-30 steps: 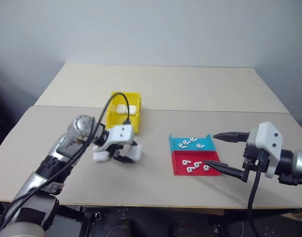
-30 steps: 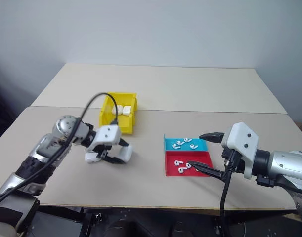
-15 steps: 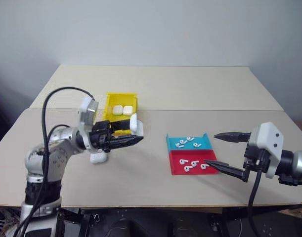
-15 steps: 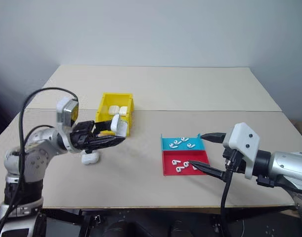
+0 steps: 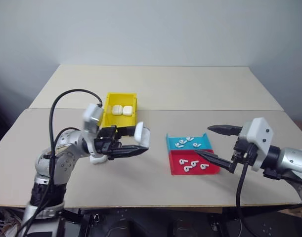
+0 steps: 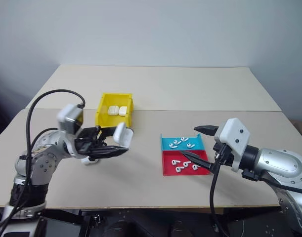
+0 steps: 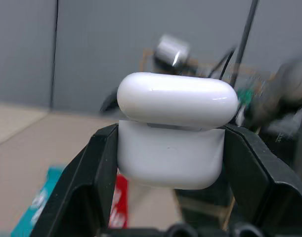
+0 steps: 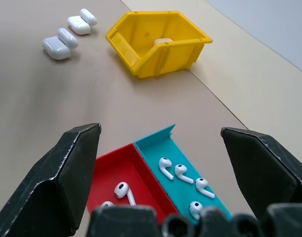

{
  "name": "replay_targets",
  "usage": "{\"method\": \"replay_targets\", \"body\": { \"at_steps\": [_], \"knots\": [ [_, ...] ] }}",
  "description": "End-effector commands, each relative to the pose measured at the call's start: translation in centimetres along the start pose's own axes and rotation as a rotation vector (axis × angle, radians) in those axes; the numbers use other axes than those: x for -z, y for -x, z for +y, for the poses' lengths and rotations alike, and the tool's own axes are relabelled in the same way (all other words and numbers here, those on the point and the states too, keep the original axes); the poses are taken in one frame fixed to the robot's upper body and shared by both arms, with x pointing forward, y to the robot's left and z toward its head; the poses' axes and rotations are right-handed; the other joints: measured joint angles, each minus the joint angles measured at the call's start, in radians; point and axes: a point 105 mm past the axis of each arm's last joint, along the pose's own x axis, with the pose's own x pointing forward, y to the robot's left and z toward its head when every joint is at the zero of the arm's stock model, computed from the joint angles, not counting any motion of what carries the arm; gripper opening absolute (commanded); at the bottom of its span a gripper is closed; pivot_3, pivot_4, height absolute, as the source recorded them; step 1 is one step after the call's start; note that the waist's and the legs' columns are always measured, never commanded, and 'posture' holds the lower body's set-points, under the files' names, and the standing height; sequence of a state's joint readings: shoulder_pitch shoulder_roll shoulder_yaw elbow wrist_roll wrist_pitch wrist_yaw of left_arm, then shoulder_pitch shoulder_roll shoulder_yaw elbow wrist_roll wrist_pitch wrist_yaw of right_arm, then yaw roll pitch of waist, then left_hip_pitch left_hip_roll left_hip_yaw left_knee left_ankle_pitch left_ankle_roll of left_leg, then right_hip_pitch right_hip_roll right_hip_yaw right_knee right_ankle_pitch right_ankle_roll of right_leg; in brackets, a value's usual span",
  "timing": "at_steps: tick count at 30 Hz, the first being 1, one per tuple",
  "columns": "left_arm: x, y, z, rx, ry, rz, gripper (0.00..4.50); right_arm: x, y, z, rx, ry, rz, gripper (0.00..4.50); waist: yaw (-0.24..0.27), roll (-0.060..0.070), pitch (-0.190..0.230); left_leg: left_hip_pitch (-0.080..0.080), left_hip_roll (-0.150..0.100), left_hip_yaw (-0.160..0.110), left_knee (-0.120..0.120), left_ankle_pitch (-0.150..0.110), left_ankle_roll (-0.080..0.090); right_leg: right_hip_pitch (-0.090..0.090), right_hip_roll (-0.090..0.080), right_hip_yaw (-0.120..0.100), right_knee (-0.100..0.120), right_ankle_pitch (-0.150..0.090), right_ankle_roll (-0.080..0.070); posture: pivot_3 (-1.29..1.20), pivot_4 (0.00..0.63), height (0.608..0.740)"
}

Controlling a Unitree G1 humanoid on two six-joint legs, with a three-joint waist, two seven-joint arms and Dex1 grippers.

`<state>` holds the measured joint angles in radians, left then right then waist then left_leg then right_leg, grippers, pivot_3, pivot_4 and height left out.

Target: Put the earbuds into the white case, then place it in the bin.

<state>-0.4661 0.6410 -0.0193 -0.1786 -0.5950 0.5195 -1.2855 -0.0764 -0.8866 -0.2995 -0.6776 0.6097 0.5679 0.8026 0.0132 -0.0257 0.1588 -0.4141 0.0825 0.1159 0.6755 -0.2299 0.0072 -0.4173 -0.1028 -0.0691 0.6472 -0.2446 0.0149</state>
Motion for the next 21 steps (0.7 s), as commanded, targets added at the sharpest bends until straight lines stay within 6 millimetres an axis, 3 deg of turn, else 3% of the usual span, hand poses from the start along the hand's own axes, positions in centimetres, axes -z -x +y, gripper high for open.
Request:
{"method": "replay_targets", "body": {
  "at_steps": [1, 9, 20, 21],
  "knots": [
    [4.2, 0.0, 1.5, -0.066, -0.083, 0.346, 2.86, -0.4, 0.2, 0.3, -0.014, 0.051, -0.01, 4.5, 0.001, 0.0, 0.0, 0.0, 0.0, 0.0, 0.0, 0.0, 0.0, 0.0, 0.0, 0.0, 0.0, 0.0, 0.0, 0.0, 0.15, 0.74],
    [7.6, -0.5, 3.4, 0.035, -0.15, 0.762, 2.86, -0.1, 0.7, 1.2, -0.028, 0.072, 0.031, 4.5, 0.018, 0.0, 0.0, -0.003, 0.0, 0.001, 0.001, 0.0, 0.0, -0.003, 0.0, 0.0, 0.0, 0.0, 0.0, 0.0, 0.15, 0.74],
    [8.4, -0.9, 4.3, 0.108, -0.16, 0.908, 2.86, -0.6, 1.4, 2.4, -0.052, 0.075, 0.041, 4.5, 0.015, 0.0, 0.0, -0.002, 0.0, 0.0, 0.001, 0.0, 0.0, -0.002, 0.0, 0.0, 0.0, 0.0, 0.0, 0.0, 0.15, 0.74],
    [8.5, -0.9, 4.3, 0.116, -0.161, 0.913, 3.21, -0.6, 1.4, 2.4, -0.051, 0.074, 0.04, 4.5, 0.014, 0.001, -0.001, -0.002, 0.0, 0.0, 0.001, 0.0, 0.0, -0.001, 0.0, 0.0, 0.0, 0.0, 0.0, 0.0, 0.15, 0.74]
  ]
}}
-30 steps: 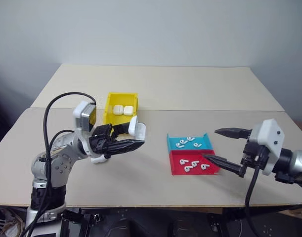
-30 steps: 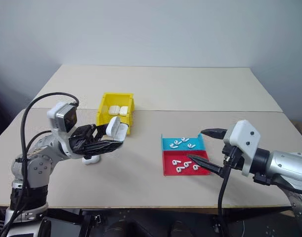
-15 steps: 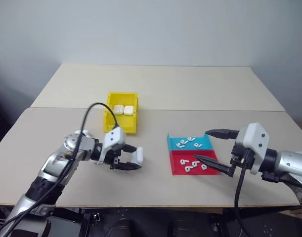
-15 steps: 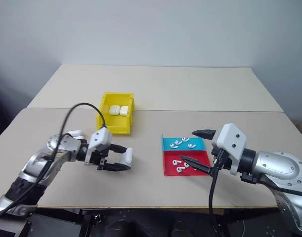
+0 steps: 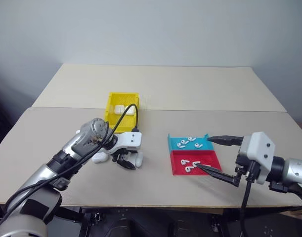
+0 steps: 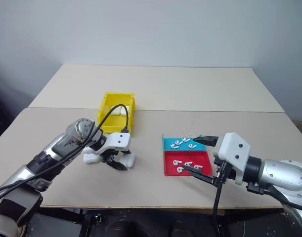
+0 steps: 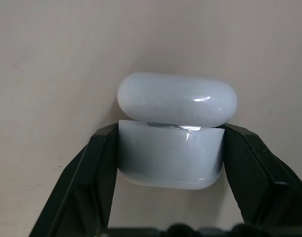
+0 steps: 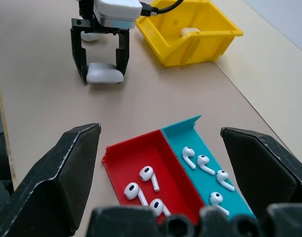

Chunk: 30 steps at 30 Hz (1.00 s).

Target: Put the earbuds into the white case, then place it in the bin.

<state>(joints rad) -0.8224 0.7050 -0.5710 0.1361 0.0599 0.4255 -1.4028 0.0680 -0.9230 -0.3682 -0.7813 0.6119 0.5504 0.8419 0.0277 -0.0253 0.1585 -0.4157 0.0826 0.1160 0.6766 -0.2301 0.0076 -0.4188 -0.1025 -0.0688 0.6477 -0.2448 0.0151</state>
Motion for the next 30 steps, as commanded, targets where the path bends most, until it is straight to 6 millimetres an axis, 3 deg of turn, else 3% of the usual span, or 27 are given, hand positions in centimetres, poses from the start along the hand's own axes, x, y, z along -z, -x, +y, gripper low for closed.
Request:
{"method": "replay_targets", "body": {
  "at_steps": [1, 5, 17, 30],
  "knots": [
    [0.6, -0.3, 0.1, 0.015, 0.001, 0.042, 3.57, -0.9, 0.2, 0.1, 0.015, 0.039, -0.016, 4.5, 0.0, 0.001, -0.001, 0.0, 0.0, 0.0, 0.0, 0.0, 0.0, 0.0, 0.0, 0.0, 0.0, 0.0, 0.0, 0.0, 0.15, 0.74],
    [0.6, -0.1, 0.6, 0.017, 0.007, 0.057, 4.47, -0.9, 0.1, 0.2, 0.019, 0.036, -0.018, 4.5, 0.005, 0.001, -0.001, 0.0, 0.0, 0.0, 0.0, 0.0, 0.0, 0.001, 0.0, 0.0, 0.0, 0.0, 0.0, 0.0, 0.15, 0.74],
    [1.1, 1.4, 1.6, 0.073, -0.124, 0.168, 4.47, -1.1, -0.6, 0.3, 0.033, 0.038, -0.037, 4.5, -0.001, 0.001, -0.001, 0.0, 0.0, 0.0, 0.0, 0.0, 0.0, -0.001, 0.0, 0.0, 0.0, 0.0, 0.0, 0.0, 0.15, 0.74],
    [-0.8, 0.7, 0.8, 0.105, -0.168, 0.129, 4.47, -1.0, -0.6, 0.7, 0.045, 0.033, -0.04, 4.5, -0.001, 0.001, -0.001, -0.001, 0.0, 0.0, 0.0, 0.0, 0.0, -0.001, 0.0, 0.0, 0.0, 0.0, 0.0, 0.0, 0.15, 0.74]
  ]
}}
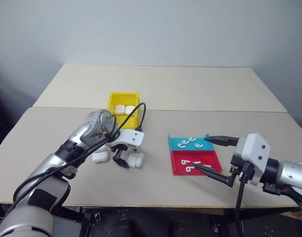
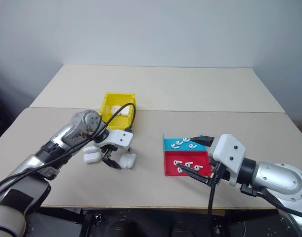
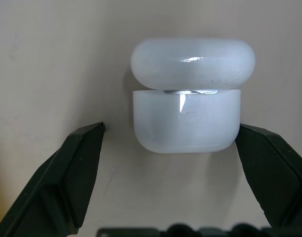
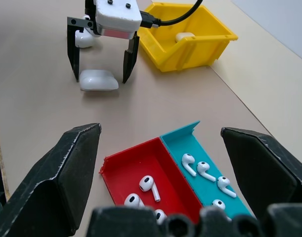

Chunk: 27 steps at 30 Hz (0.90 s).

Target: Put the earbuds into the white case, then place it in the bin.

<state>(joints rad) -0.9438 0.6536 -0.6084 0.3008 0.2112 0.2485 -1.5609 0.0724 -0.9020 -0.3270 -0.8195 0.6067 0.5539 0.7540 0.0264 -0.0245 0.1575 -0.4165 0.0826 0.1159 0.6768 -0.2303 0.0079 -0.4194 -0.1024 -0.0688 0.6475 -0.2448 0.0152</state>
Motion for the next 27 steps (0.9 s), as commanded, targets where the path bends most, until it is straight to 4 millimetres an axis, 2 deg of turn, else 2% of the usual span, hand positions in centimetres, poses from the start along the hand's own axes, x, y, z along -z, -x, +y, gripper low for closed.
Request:
{"method": "replay_targets", "body": {
  "at_steps": [1, 9, 14, 17, 20, 21, 27],
  "knots": [
    [-1.0, 0.1, -0.3, 0.008, -0.027, -0.017, 4.47, -0.7, 0.2, 0.3, 0.002, 0.037, -0.02, 4.5, 0.0, 0.0, 0.0, 0.0, 0.0, 0.0, 0.0, 0.0, 0.0, 0.0, 0.0, 0.0, 0.0, 0.0, 0.0, 0.0, 0.15, 0.74],
    [-0.7, 0.1, -0.8, 0.017, -0.038, -0.005, 4.47, -0.5, 0.1, 0.6, -0.015, 0.032, -0.014, 4.5, -0.001, 0.0, 0.0, 0.0, 0.0, 0.0, 0.0, 0.0, 0.0, 0.0, 0.0, 0.0, 0.0, 0.0, 0.0, 0.0, 0.15, 0.74],
    [0.3, -0.1, -0.9, 0.002, -0.066, 0.051, 4.47, -0.4, 0.2, 0.5, -0.015, 0.034, -0.011, 4.5, -0.001, 0.0, 0.0, 0.0, 0.0, 0.0, 0.0, 0.0, 0.0, 0.0, 0.0, 0.0, 0.0, 0.0, 0.0, 0.0, 0.15, 0.74],
    [0.4, -0.1, -0.8, -0.007, -0.073, 0.054, 3.9, -0.4, 0.2, 0.6, -0.015, 0.032, -0.012, 4.5, -0.003, 0.0, 0.0, 0.0, 0.0, 0.0, 0.0, 0.0, 0.0, 0.0, 0.0, 0.0, 0.0, 0.0, 0.0, 0.0, 0.15, 0.74],
    [0.1, -0.2, -0.4, -0.042, -0.065, 0.038, 2.96, -0.4, 0.2, 0.6, -0.015, 0.033, -0.014, 4.5, -0.003, 0.0, 0.0, 0.0, 0.0, 0.0, 0.0, 0.0, 0.0, 0.0, 0.0, 0.0, 0.0, 0.0, 0.0, 0.0, 0.15, 0.74],
    [-0.1, -0.2, -0.2, -0.059, -0.057, 0.028, 2.78, -0.4, 0.2, 0.5, -0.014, 0.033, -0.015, 4.5, -0.003, 0.0, 0.0, 0.0, 0.0, 0.0, 0.0, 0.0, 0.0, 0.0, 0.0, 0.0, 0.0, 0.0, 0.0, 0.0, 0.15, 0.74],
    [-0.4, 0.4, 0.3, -0.124, 0.006, -0.063, 2.77, -0.4, 0.2, 0.4, -0.011, 0.033, -0.017, 4.5, 0.006, 0.001, 0.0, 0.0, 0.0, 0.0, 0.001, 0.0, 0.0, 0.001, 0.0, 0.0, 0.001, 0.0, 0.0, 0.0, 0.15, 0.74]
  ]
}}
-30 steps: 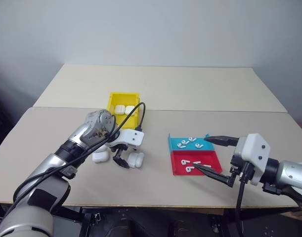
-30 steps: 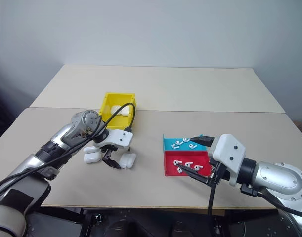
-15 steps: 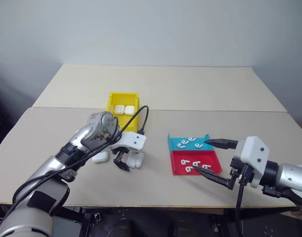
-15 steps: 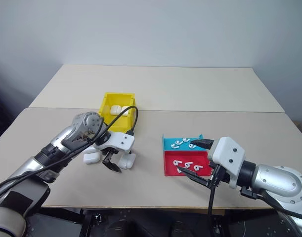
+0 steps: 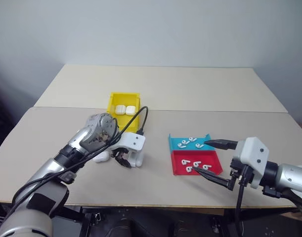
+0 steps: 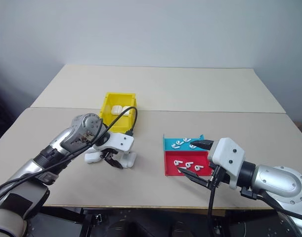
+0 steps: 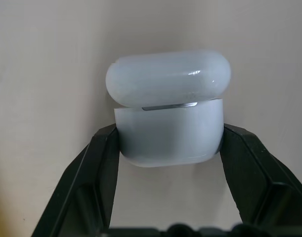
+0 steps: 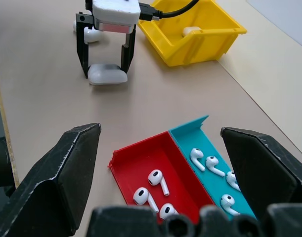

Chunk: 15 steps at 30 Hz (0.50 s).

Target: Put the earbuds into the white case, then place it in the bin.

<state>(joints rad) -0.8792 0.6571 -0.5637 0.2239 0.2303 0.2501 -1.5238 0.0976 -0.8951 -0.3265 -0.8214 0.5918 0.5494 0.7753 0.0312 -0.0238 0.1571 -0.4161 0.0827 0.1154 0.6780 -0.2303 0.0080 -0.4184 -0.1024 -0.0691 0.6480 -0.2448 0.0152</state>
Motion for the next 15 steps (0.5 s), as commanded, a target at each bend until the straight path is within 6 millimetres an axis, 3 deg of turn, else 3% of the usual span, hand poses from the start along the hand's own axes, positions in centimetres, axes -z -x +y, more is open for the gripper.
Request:
{"method": "replay_targets", "body": {
  "at_steps": [1, 5, 10, 15],
  "knots": [
    [-0.2, 1.4, 0.9, -0.108, 0.045, -0.096, 2.77, -0.8, 0.1, -0.1, 0.005, 0.043, -0.032, 4.5, 0.003, 0.0, 0.0, 0.0, 0.0, 0.0, 0.0, 0.0, 0.0, 0.0, 0.0, 0.0, 0.0, 0.0, 0.0, 0.0, 0.15, 0.74],
    [-0.9, 5.8, 2.5, -0.351, 0.105, -0.45, 2.77, -0.9, 0.2, -0.4, 0.003, 0.032, -0.04, 4.5, -0.002, 0.0, 0.0, -0.001, 0.0, 0.0, -0.001, 0.0, 0.0, -0.002, 0.0, 0.0, 0.0, 0.0, 0.0, 0.0, 0.15, 0.74],
    [-2.0, 9.2, 3.7, -0.615, 0.182, -0.666, 2.77, -0.8, 0.2, -1.2, 0.001, 0.001, -0.057, 4.5, -0.007, 0.0, 0.0, -0.001, 0.0, 0.0, 0.0, 0.0, 0.0, -0.001, 0.0, 0.0, 0.0, 0.0, 0.0, 0.0, 0.15, 0.74],
    [-6.7, 11.6, 2.2, -0.673, 0.273, -1.11, 2.77, -0.6, -0.5, -2.4, -0.031, -0.008, -0.07, 4.5, -0.009, 0.0, 0.0, -0.001, 0.0, 0.0, 0.0, 0.0, 0.0, 0.0, -0.001, -0.001, 0.0, 0.0, 0.0, 0.0, 0.15, 0.74]
  ]
}}
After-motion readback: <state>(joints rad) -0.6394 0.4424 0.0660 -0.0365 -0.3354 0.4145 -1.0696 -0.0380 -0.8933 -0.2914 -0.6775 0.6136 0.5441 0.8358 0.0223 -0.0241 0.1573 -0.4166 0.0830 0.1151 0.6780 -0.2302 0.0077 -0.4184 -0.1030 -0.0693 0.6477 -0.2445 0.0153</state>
